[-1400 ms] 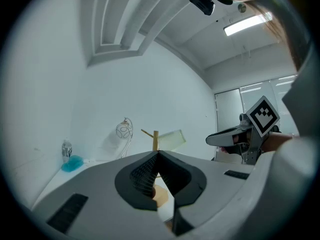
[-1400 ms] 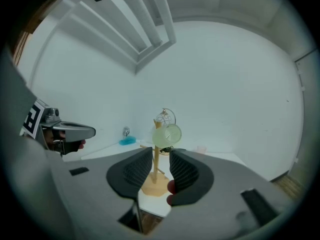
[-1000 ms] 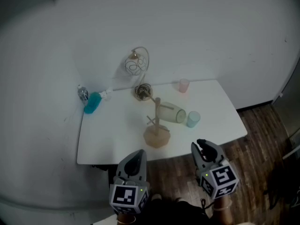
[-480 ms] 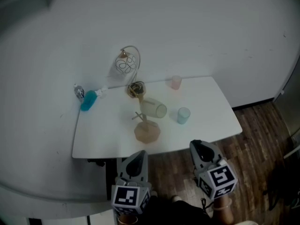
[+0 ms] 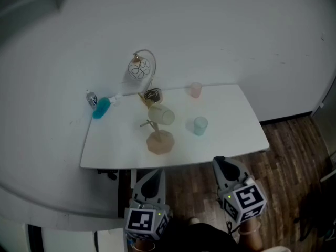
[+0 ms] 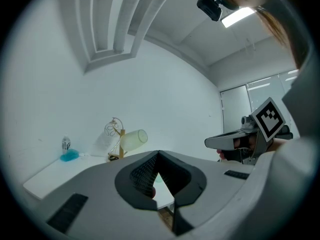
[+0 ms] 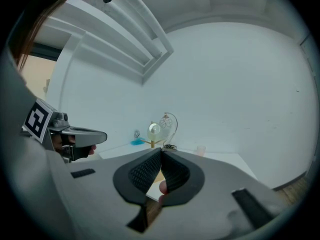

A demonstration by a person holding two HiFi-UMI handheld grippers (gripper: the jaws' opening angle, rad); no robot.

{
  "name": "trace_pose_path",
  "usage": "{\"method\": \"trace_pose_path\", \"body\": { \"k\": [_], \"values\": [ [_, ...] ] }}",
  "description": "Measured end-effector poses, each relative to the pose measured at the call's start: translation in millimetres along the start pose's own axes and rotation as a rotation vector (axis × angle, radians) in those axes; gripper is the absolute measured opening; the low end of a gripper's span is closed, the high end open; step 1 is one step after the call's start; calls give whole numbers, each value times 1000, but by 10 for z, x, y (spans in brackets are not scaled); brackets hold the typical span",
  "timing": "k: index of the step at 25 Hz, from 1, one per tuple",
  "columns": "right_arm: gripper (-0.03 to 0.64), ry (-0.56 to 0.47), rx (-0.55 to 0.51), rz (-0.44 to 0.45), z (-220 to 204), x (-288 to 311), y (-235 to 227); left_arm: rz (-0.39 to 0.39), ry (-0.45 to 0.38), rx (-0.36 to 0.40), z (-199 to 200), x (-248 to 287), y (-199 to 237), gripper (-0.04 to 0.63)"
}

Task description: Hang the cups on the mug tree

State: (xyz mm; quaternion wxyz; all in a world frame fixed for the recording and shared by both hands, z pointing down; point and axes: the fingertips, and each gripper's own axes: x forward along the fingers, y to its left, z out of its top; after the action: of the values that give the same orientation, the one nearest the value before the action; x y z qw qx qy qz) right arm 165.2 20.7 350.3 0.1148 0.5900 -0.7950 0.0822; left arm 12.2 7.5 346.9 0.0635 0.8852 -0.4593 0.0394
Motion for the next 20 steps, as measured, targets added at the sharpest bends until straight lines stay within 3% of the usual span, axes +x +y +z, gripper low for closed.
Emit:
{"method": "trace_pose_path", "body": {
  "k": [10, 20],
  "values": [
    [0, -45, -2, 76, -85, -320, -202, 47, -1, 9, -53, -98, -434, -2],
    [-2, -131, 56, 115, -91, -313, -319, 56, -10, 37, -76, 28, -455, -2]
  ]
}}
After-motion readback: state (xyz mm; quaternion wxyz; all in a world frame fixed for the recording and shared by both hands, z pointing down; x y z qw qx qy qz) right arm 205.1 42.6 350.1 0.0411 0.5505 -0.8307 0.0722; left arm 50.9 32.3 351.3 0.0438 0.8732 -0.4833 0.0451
